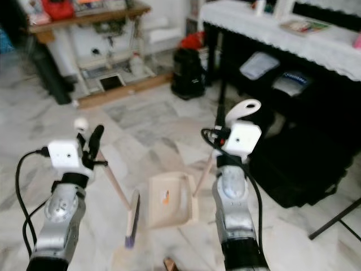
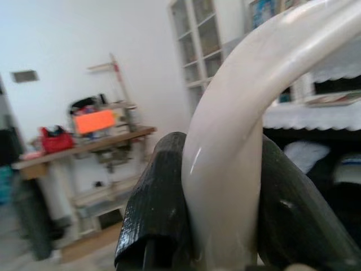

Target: Sweep floor

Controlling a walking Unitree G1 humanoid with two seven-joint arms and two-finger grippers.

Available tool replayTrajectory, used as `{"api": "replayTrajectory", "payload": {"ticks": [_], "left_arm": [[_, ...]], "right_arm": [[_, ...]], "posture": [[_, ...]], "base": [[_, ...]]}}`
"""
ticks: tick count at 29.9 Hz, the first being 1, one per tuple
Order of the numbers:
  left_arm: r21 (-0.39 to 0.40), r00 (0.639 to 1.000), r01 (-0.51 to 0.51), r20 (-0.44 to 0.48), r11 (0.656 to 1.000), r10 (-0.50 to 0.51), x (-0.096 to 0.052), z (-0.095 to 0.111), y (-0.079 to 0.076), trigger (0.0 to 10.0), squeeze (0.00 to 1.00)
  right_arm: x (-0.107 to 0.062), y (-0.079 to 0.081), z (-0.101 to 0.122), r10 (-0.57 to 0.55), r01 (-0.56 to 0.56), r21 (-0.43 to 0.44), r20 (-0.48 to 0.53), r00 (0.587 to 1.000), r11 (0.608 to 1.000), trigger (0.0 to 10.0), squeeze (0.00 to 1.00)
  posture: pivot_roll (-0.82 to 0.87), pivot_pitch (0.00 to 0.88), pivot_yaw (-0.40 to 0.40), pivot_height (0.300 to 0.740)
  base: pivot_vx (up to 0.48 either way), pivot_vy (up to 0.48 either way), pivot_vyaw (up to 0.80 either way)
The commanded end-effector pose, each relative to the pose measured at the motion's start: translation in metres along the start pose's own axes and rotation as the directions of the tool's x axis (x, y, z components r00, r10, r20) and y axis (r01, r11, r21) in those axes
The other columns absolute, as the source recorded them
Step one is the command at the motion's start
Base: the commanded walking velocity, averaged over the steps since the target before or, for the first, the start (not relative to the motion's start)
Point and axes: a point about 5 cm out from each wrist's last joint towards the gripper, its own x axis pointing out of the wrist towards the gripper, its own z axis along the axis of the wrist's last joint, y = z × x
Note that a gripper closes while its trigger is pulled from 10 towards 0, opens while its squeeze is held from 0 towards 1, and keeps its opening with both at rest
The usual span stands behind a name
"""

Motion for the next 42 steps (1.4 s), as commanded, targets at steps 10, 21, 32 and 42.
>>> {"api": "replayTrajectory", "payload": {"ticks": [10, 21, 32, 42], "left_arm": [[-0.005, 0.999, 0.028, 0.026, 1.000, -0.028, 0.001, 0.005, -0.006, 10.0, 0.00], [-0.031, 0.999, 0.040, 0.016, 0.999, -0.039, 0.000, 0.002, -0.013, 10.0, 0.00], [-0.032, 0.999, 0.038, 0.033, 0.999, -0.037, 0.003, 0.006, -0.013, 10.0, 0.00], [-0.025, 0.999, 0.016, 0.037, 1.000, -0.015, 0.002, 0.008, -0.007, 10.0, 0.00]], "right_arm": [[0.002, 0.004, 0.008, 0.009, -0.010, 0.035, 0.033, 0.999, 0.999, 10.0, 0.00], [-0.001, 0.002, 0.003, 0.029, -0.029, 0.023, -0.005, 1.000, 0.999, 10.0, 0.00], [0.002, 0.003, 0.005, 0.030, -0.030, 0.030, 0.005, 1.000, 0.999, 10.0, 0.00], [0.000, 0.008, 0.004, 0.042, -0.042, 0.036, -0.001, 0.999, 0.998, 10.0, 0.00]], "posture": [[0.01, 0.000, 0.061, 0.740], [0.00, 0.000, 0.051, 0.740], [0.01, 0.000, 0.053, 0.740], [0.01, 0.000, 0.063, 0.740]], "base": [[0.000, 0.000, 0.53], [0.000, 0.000, 0.00], [0.000, 0.000, 0.00], [-0.077, 0.000, 0.00]]}}
